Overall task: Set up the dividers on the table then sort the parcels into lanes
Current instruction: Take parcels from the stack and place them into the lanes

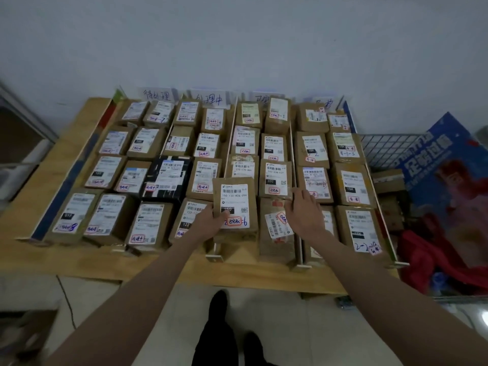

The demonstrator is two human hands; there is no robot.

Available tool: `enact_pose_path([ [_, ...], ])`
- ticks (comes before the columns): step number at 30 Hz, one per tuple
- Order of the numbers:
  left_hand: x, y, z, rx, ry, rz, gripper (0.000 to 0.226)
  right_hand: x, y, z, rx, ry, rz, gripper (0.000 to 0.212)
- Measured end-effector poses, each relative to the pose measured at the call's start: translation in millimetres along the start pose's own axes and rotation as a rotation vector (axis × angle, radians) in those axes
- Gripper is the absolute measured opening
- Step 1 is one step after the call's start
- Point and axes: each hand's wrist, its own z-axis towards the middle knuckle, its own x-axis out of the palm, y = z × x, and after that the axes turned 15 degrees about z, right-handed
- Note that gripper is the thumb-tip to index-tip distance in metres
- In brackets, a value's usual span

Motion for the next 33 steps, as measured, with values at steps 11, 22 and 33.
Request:
enact_pose_path([
  [11, 11.4, 16.3, -2.6, -0.016, 0.042, 0.000, 0.050, 15.2, 0.0, 5.2, 0.033, 0.036, 0.001, 0.037],
  [22, 40.3, 22.8, 44.1, -0.056, 0.082, 0.131, 0.054, 20.4, -17.0, 9.9, 0.078, 0.035, 0.021, 0.038],
  [33, 45.3, 15.4, 62.7, -0.068, 0.060, 0.173, 0.071, 26.6, -28.2, 7.5, 0.155, 0.124, 0.050, 0.044],
])
